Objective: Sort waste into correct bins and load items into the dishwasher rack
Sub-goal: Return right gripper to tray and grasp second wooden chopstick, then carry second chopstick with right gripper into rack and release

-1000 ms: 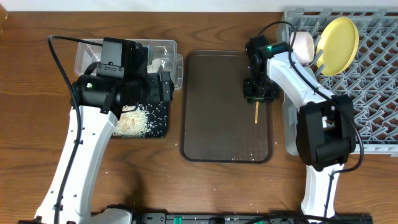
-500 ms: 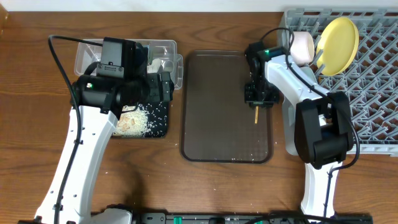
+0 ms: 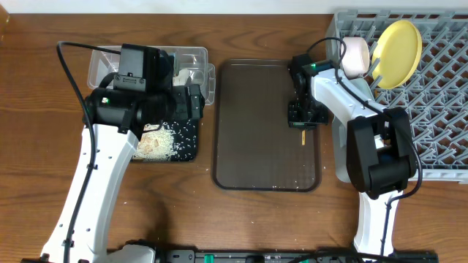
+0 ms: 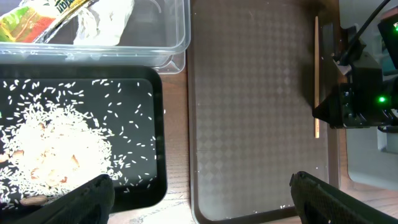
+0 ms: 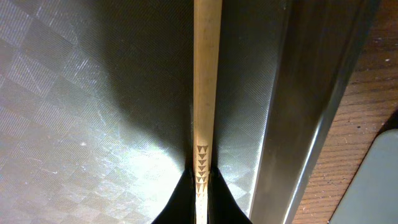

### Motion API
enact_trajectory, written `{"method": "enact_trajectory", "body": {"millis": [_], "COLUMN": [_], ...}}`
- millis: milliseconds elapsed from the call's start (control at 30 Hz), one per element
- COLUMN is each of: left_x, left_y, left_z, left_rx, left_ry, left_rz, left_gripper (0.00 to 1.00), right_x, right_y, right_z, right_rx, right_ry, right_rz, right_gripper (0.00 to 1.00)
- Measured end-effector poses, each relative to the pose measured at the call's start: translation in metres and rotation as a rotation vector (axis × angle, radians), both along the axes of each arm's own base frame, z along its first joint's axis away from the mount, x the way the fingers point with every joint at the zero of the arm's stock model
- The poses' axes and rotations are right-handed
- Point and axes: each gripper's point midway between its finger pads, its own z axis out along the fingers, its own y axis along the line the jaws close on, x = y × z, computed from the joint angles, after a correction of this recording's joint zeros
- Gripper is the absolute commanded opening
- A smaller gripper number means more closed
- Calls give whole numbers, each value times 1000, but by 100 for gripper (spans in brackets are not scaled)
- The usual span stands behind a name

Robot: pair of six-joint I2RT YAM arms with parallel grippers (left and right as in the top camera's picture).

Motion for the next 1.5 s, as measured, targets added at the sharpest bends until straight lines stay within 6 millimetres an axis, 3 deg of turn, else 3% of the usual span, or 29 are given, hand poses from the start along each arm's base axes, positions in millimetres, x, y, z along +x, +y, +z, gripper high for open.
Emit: {"method": "enact_trajectory", "body": {"millis": [200,333,500,700,833,1067,1267,1500], "left_x": [0,0,0,0,0,0,0,0], "left_y": [0,0,0,0,0,0,0,0], "left_z": [0,0,0,0,0,0,0,0], "left_rx": [0,0,0,0,0,0,0,0], "left_ry": [0,0,0,0,0,0,0,0], "left_rz": [0,0,0,0,0,0,0,0], "left_gripper": [93,93,93,93,93,93,93,93], "right_x": [2,8,21,23,15,-12,-21,-23], "right_y": [1,3,7,1,-32,-124,-180,-216], "right_z": [3,16,64,137,180,237,244,228], "right_rx": [3,16,55,95,70,-92,-206,-257], "right_ry": [-7,-38,-162,-326,-407,-507,-497,-431], "right_rz": [5,20,43,74,46,-49,-84,-65], "right_gripper": [1,1,1,1,1,1,1,1]}}
